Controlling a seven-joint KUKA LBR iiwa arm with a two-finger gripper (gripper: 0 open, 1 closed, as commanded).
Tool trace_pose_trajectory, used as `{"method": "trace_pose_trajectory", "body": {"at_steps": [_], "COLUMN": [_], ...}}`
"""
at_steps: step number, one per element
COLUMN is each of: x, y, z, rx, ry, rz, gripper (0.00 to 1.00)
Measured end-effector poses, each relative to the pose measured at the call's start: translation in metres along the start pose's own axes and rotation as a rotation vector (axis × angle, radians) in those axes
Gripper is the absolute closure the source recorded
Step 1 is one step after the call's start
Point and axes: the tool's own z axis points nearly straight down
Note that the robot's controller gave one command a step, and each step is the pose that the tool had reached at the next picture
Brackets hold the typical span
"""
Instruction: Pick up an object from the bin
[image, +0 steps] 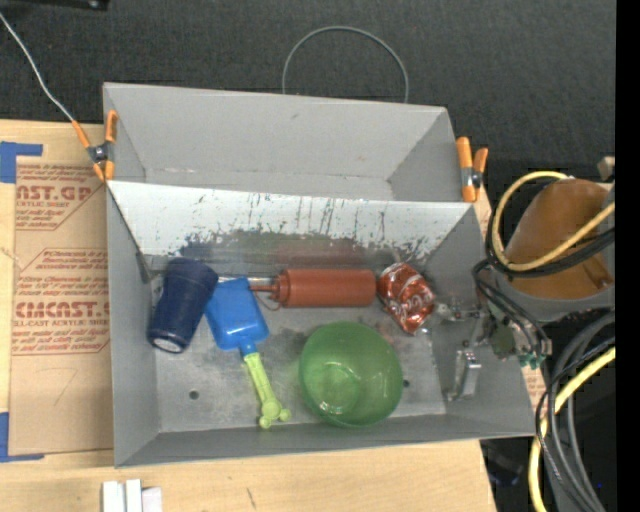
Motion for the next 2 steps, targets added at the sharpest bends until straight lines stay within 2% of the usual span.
{"method": "trace_pose_trajectory", "body": {"at_steps": [1, 2], "x": [-0.002, -0.089], "y": [0.001, -0.001], "z": [-0.005, 0.064], "rx": [0.001, 0.0], "ry": [-0.007, -0.004], "rz": [-0.003, 0.072], "gripper": [0.0, 0.0]}}
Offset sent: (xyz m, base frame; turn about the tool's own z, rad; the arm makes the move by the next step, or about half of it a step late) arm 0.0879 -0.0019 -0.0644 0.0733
